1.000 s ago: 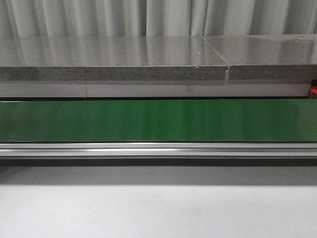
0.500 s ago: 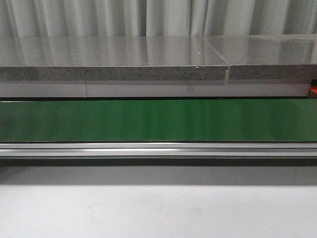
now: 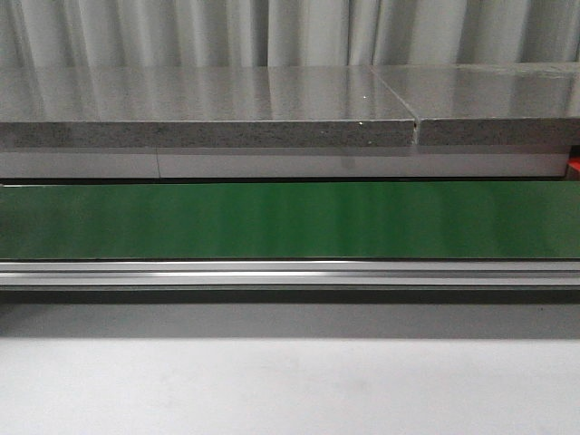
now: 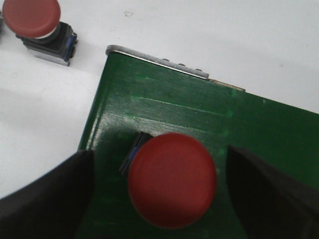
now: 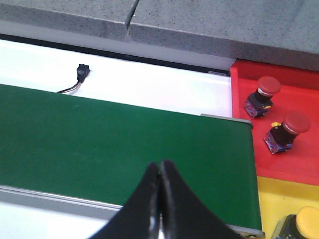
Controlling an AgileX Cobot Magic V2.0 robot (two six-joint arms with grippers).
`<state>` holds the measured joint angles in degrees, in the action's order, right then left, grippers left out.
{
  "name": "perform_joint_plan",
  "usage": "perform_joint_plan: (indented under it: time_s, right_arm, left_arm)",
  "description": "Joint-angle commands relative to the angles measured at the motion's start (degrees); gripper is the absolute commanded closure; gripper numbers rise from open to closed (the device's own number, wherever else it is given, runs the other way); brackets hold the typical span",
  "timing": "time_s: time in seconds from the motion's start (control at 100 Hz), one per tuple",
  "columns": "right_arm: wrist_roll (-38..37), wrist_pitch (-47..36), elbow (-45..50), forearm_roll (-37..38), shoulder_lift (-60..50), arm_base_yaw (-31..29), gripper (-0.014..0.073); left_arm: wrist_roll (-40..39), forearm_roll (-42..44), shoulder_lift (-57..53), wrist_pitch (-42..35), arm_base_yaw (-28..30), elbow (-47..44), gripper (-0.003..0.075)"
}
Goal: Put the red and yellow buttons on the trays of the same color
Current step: 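Carry the red button onto the green belt and lower it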
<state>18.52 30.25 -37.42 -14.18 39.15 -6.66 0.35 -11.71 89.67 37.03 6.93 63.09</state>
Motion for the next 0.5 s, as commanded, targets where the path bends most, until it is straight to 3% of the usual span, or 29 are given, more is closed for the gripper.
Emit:
perform_joint_plan:
  time_s: [0.0,0.49]
  right_arm:
    - [0.5,-3.6,-1.5,-0.6,-0.3,0.3,0.0661]
    - [0.5,-3.6,-1.5,-0.6,-0.3,0.3,0.0661]
  left_arm:
    - [2.5,-2.7,-2.1,-2.8,-0.3,1.8,0.0036]
    - [3.2,-3.6,-6.7,-1.7,1.7,7.8,0.0048]
